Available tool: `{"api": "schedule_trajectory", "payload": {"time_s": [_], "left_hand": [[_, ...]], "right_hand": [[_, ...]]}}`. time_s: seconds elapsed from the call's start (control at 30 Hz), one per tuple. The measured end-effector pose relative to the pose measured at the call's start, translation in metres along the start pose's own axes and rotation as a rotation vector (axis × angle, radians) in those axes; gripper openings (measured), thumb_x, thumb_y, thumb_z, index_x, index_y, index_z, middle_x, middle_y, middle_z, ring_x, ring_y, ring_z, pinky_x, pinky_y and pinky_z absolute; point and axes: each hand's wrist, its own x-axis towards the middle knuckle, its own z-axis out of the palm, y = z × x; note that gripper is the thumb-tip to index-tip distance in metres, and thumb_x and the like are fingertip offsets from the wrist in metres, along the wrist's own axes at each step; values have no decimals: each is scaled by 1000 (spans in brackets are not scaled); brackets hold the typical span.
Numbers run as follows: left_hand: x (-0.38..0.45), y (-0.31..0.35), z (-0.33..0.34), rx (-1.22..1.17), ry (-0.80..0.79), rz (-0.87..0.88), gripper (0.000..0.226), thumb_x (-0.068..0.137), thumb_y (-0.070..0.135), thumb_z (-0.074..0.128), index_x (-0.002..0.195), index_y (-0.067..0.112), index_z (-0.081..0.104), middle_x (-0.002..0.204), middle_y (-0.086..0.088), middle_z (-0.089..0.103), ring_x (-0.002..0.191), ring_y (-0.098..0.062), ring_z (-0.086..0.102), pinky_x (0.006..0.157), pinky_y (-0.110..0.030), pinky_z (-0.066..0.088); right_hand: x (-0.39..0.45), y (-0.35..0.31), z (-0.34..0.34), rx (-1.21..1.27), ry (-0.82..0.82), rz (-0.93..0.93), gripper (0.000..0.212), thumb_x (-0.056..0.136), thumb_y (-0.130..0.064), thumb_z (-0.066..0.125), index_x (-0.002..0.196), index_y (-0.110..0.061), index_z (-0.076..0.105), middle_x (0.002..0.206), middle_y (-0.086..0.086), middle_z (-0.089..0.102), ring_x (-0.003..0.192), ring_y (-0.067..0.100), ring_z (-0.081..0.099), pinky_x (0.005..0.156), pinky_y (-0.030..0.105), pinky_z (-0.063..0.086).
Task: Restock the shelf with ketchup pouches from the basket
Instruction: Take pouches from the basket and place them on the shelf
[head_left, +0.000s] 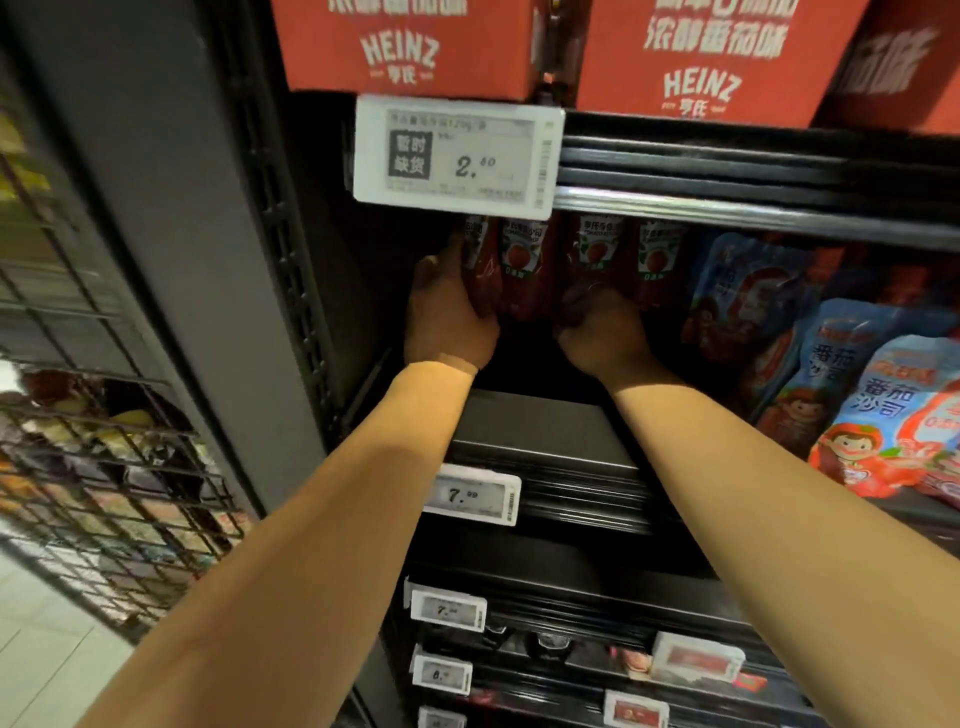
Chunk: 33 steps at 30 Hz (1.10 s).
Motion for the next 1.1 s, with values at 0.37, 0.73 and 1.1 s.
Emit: {"api": "schedule_trajectory", "payload": {"time_s": [0.37, 0.73, 1.1], "left_hand": [[-97, -18, -62, -269, -342, 206, 15, 89, 20, 70, 101, 28, 70, 100, 11, 66, 92, -2, 61, 80, -10, 45], [-182, -66, -117, -412, -318, 415, 23, 92, 8, 65, 105, 27, 66, 122, 16, 60, 127, -5, 53, 106, -15, 38], [-338, -181, -72, 125, -706, -155, 19, 87, 4, 66, 98, 18, 71, 93, -2, 72, 82, -20, 68, 75, -24, 50]], "right_hand": [[-111, -16, -54, -215, 93, 255, 19, 86, -16, 66, 102, -12, 75, 106, 14, 72, 101, 33, 66, 84, 30, 48], [-261, -18, -58, -39, 446, 32, 23, 84, -1, 64, 104, -14, 67, 102, -4, 61, 92, 13, 59, 84, 20, 46], [-457, 110, 26, 100, -304, 652, 11, 89, -7, 66, 96, -15, 64, 95, 7, 71, 84, 23, 65, 81, 32, 51]]}}
